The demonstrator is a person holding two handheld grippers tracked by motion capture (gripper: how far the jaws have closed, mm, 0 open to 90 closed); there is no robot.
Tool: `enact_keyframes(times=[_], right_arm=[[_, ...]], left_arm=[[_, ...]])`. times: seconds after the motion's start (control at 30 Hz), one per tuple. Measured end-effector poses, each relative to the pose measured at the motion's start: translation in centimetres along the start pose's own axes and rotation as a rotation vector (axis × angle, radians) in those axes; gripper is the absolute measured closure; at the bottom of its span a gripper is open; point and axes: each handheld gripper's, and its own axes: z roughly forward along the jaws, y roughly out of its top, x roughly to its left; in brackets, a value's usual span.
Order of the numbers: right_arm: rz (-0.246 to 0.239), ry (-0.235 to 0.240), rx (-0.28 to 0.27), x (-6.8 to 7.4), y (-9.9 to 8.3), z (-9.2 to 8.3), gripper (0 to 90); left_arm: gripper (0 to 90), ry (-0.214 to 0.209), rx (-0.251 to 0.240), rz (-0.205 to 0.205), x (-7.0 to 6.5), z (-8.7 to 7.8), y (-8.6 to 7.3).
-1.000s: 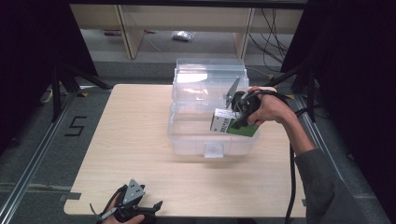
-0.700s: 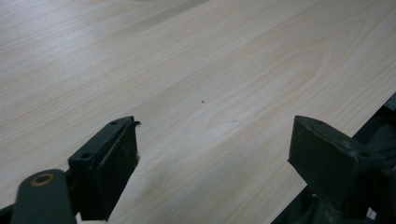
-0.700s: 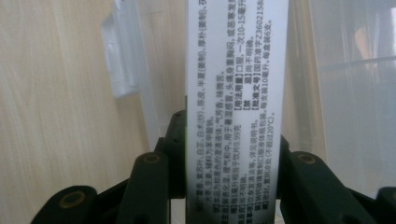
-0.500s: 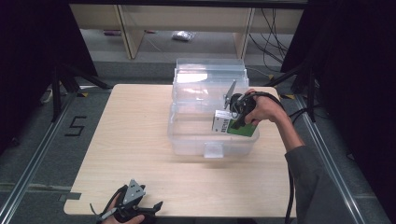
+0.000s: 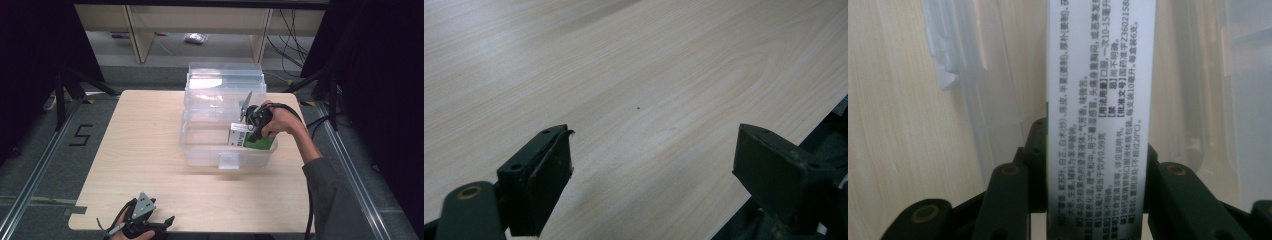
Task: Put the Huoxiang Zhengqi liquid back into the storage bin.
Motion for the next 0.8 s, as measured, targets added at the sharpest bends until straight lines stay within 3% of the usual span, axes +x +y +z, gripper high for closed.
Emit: enact_keyframes(times=[0.07,0.1,0.13,0.37,0.4,0.47,0.5,0.63,0.7,0.8], right_arm=[[-0.023,0.008,-0.015,-0.1,0.0,0.2,64.8],[0.040,0.009,0.016,0.2,-0.1,0.3,64.8],[0.008,0.006,-0.002,-0.1,-0.2,0.6,64.7],[0.013,0.007,0.015,-0.1,-0.3,1.3,64.7],[-0.015,0.009,0.001,-0.3,-0.3,1.4,64.7],[0.029,0.008,0.023,-0.1,-0.3,1.3,64.6],[0.004,0.012,0.008,-0.3,-0.3,1.4,64.6],[-0.006,0.017,0.003,-0.3,-0.5,1.9,64.6],[0.010,0.016,0.007,-0.1,-0.6,2.1,64.6],[-0.019,0.022,-0.004,-0.3,-0.7,2.4,64.6]], left_arm=[[15.1,0.001,0.002,0.001,0.0,0.0,0.0],[15.1,0.001,0.003,0.000,0.0,0.0,0.0],[15.1,0.001,0.003,0.000,0.0,0.0,0.0],[15.1,0.000,-0.001,0.001,0.0,0.0,0.0],[15.1,0.000,-0.002,-0.002,0.0,0.0,0.0],[15.1,0.000,-0.001,0.001,0.0,0.0,0.0],[15.1,-0.002,0.003,0.000,0.0,0.0,0.0],[15.1,0.007,0.012,0.023,0.1,-0.1,0.0],[15.1,0.005,0.009,0.013,0.1,0.0,0.0],[15.1,-0.001,0.010,0.009,0.1,0.0,0.0]])
